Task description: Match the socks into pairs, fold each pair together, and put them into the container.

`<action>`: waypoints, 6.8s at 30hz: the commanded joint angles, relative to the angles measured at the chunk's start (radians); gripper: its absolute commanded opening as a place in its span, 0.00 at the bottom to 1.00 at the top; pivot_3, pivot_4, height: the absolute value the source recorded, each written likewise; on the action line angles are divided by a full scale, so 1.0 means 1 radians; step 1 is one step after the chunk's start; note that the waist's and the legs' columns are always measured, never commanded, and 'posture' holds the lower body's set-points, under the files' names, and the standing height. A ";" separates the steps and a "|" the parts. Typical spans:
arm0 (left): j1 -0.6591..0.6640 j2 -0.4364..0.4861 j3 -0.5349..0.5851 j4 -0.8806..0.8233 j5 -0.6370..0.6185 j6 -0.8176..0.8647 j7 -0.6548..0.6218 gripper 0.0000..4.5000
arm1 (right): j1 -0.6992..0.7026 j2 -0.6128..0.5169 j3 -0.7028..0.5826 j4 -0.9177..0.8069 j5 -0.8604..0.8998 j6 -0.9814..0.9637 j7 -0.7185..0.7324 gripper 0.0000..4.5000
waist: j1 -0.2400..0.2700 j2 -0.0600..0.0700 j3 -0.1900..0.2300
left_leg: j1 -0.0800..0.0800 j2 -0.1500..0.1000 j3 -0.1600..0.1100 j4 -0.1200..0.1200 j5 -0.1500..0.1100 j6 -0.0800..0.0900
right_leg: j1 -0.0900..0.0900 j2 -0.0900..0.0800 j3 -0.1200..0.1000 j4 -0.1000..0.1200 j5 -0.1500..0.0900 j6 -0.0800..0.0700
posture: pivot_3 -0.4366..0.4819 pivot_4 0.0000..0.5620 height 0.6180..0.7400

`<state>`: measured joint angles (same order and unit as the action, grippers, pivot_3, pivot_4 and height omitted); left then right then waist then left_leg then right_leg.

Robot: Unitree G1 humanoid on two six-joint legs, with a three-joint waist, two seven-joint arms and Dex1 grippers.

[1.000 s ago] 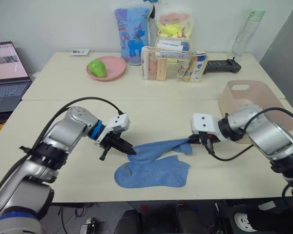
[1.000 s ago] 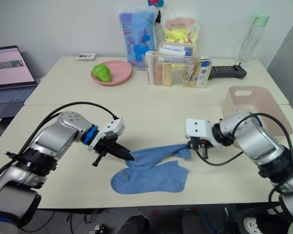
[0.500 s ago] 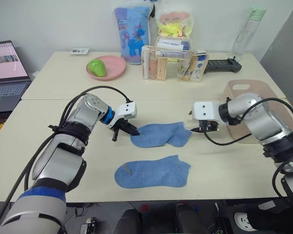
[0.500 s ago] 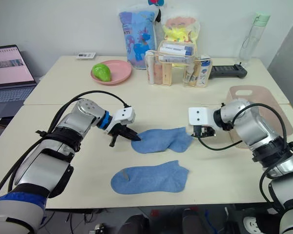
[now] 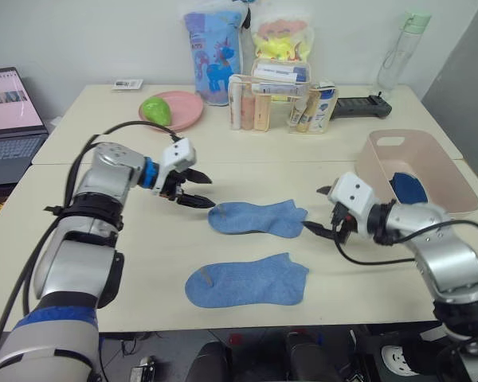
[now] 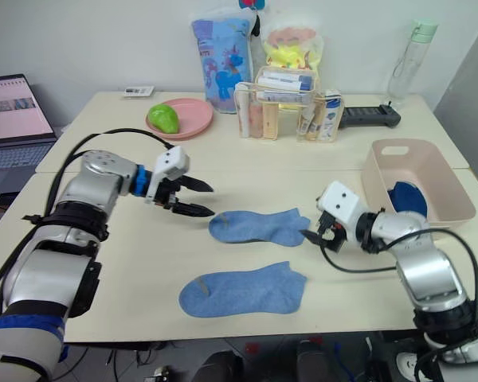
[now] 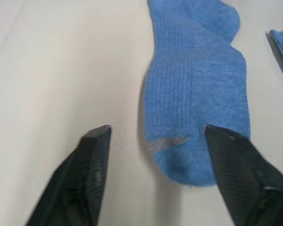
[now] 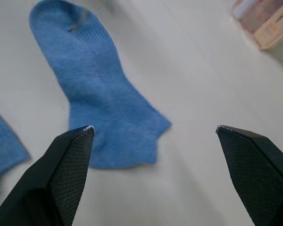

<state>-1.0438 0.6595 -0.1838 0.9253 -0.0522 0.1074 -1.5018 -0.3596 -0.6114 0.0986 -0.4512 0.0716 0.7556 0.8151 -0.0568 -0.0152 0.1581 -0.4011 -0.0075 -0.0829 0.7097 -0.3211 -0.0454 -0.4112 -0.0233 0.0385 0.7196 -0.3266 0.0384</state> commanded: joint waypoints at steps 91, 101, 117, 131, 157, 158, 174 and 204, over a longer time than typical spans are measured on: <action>1.153 0.022 0.368 -1.378 -0.730 0.826 0.755 0.00 | 0.277 -0.001 0.099 -0.371 0.455 0.357 -0.402 0.01 | 0.025 0.001 -0.004 | 0.006 0.000 -0.004 -0.007 -0.003 0.005 | 0.007 0.000 0.003 -0.005 0.000 0.000 | 0.48 0.27 0.69; 1.186 0.042 0.348 -1.372 -0.702 0.806 0.734 0.20 | 0.278 -0.006 0.090 -0.363 0.399 0.306 -0.420 0.53 | 0.024 0.001 -0.004 | 0.007 0.000 -0.004 -0.008 -0.003 0.005 | 0.007 0.000 0.003 -0.005 0.000 0.000 | 0.48 0.27 0.69; 0.981 0.231 0.331 -1.368 -0.688 0.643 0.469 0.50 | 0.246 0.008 0.047 -0.426 0.475 0.176 -0.312 0.71 | 0.024 0.001 -0.004 | 0.008 0.000 -0.002 -0.009 -0.003 0.005 | 0.007 0.000 0.002 -0.006 0.000 0.000 | 0.48 0.27 0.69; 0.912 0.116 -0.037 -1.201 -0.324 0.373 0.465 0.00 | 0.250 0.024 0.298 -0.172 0.344 0.083 -0.239 0.01 | 0.025 0.001 -0.004 | 0.010 0.000 0.001 -0.011 -0.003 0.005 | 0.007 0.001 0.002 -0.005 0.000 0.000 | 0.48 0.27 0.69; 0.929 0.103 -0.033 -1.114 -0.193 0.182 0.423 0.00 | 0.346 0.070 0.221 -0.058 0.166 -0.149 -0.287 0.01 | 0.025 0.000 -0.005 | 0.010 0.000 0.001 -0.011 -0.003 0.005 | 0.007 0.001 0.003 -0.005 0.000 0.000 | 0.48 0.27 0.69; 0.942 0.109 -0.034 -1.102 -0.182 0.166 0.420 0.00 | 0.354 0.058 0.193 -0.048 0.165 -0.156 -0.284 0.01 | 0.025 0.000 -0.006 | 0.011 0.000 0.001 -0.011 -0.003 0.005 | 0.007 0.001 0.003 -0.005 0.000 0.000 | 0.48 0.27 0.69; 0.883 0.029 -0.029 -1.116 -0.241 0.092 0.348 0.00 | 0.480 0.081 -0.068 -0.243 0.411 -0.048 -0.272 0.35 | 0.027 0.001 -0.007 | 0.011 0.000 0.001 -0.011 -0.003 0.005 | 0.008 0.001 0.003 -0.005 0.000 0.000 | 0.48 0.27 0.69; 0.735 -0.048 -0.098 -1.142 -0.221 0.130 0.355 0.00 | 0.504 -0.003 -0.166 -0.233 0.401 -0.046 -0.234 0.00 | 0.026 0.000 -0.007 | 0.012 0.001 0.001 -0.011 -0.003 0.005 | 0.009 0.002 0.003 -0.004 0.000 0.000 | 0.48 0.27 0.69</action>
<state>-0.2987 0.6185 -0.2680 -0.1828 -0.2695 0.2389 -1.1356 0.1491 -0.6106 -0.0328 -0.6279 0.4271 0.6932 0.5663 -0.0311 -0.0147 0.1514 -0.3893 -0.0070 -0.0814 0.6988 -0.3243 -0.0401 -0.4027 -0.0213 0.0416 0.7154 -0.3267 0.0383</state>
